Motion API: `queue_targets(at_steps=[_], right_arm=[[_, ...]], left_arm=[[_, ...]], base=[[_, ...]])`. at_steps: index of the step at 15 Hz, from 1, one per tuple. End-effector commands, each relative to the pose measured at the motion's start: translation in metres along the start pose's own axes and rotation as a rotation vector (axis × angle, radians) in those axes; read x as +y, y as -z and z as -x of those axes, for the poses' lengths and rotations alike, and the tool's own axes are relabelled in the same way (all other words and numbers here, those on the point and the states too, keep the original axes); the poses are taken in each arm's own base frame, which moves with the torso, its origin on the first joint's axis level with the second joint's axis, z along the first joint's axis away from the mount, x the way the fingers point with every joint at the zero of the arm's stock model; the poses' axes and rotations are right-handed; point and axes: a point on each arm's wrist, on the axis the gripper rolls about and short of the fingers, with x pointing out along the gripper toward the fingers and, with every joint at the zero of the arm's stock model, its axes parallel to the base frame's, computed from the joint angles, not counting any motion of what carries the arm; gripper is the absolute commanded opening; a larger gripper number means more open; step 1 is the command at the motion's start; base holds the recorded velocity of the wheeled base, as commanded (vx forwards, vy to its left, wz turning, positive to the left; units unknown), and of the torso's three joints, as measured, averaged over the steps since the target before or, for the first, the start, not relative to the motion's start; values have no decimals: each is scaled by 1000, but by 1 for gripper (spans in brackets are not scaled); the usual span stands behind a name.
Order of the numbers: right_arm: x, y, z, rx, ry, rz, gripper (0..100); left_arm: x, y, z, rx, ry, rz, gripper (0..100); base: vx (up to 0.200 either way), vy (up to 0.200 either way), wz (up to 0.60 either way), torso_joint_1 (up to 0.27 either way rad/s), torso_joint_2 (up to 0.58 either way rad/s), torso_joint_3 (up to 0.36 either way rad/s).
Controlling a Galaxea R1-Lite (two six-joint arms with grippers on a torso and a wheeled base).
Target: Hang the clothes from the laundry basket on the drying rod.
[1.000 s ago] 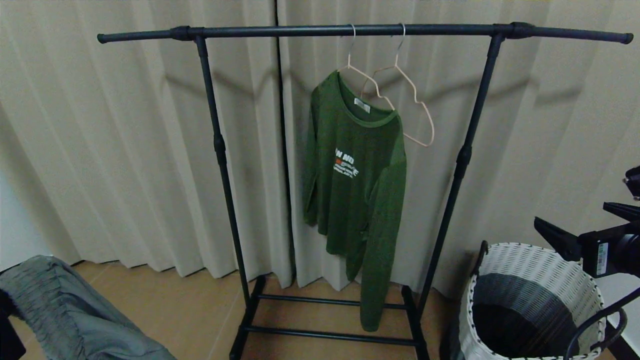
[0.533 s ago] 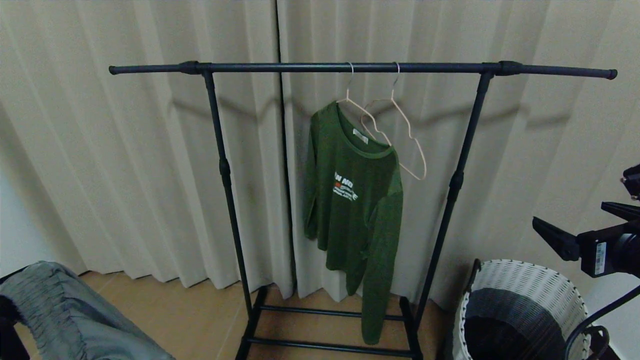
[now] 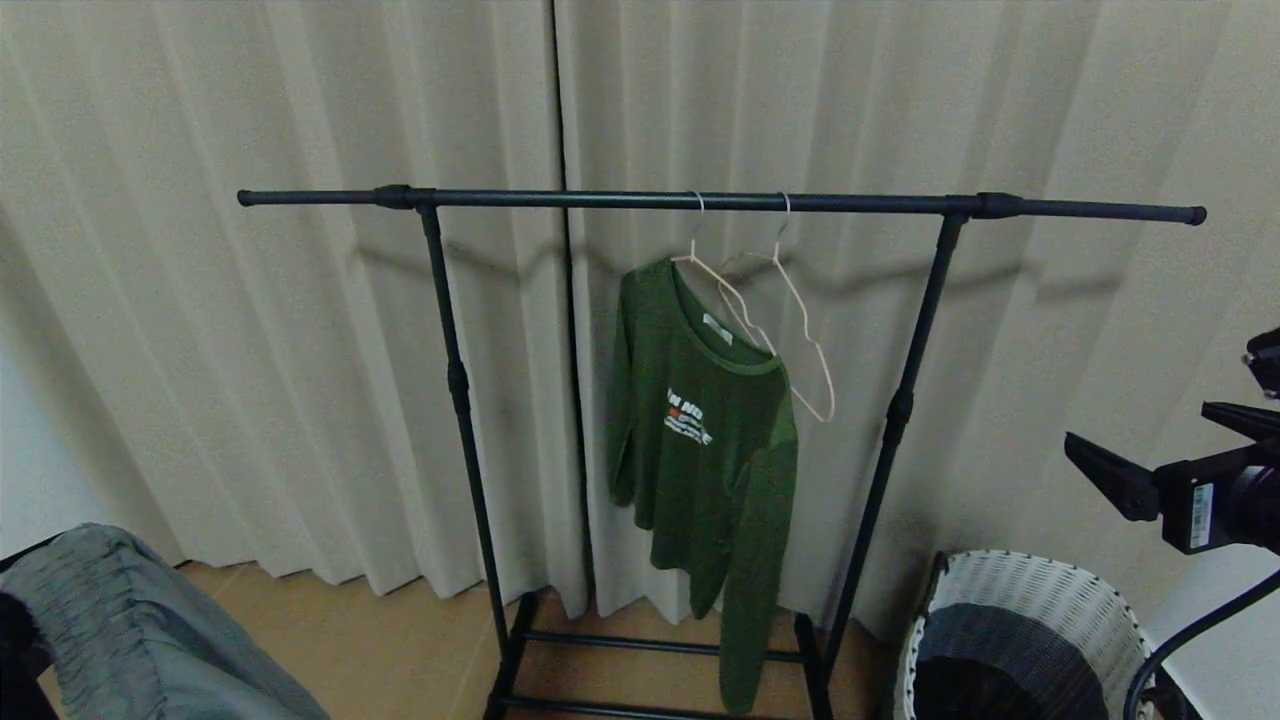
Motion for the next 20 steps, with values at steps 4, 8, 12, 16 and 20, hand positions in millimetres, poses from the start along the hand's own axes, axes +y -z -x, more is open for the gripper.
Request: queue_targets(at_steps=[4, 8, 12, 16, 20], right_arm=[[0, -2, 0, -13, -33, 12, 100], [0, -3, 0, -20, -39, 15, 100], [0, -3, 0, -19, -39, 16, 100], [0, -3, 0, -17, -40, 18, 100], [1, -3, 0, -17, -41, 18, 100]], left_arm=[[0, 0, 0, 1, -3, 0, 0], [0, -1, 0, -2, -4, 1, 0], [0, 0, 0, 1, -2, 0, 0], [0, 0, -1, 4, -1, -2, 0], [0, 1, -1, 6, 2, -7, 0]], base=[[50, 0, 0, 50, -101, -61], [200, 0, 0, 1, -15, 2], [200, 0, 0, 6, 5, 2], [200, 0, 0, 2, 0, 2], [100, 0, 0, 2, 2, -1]])
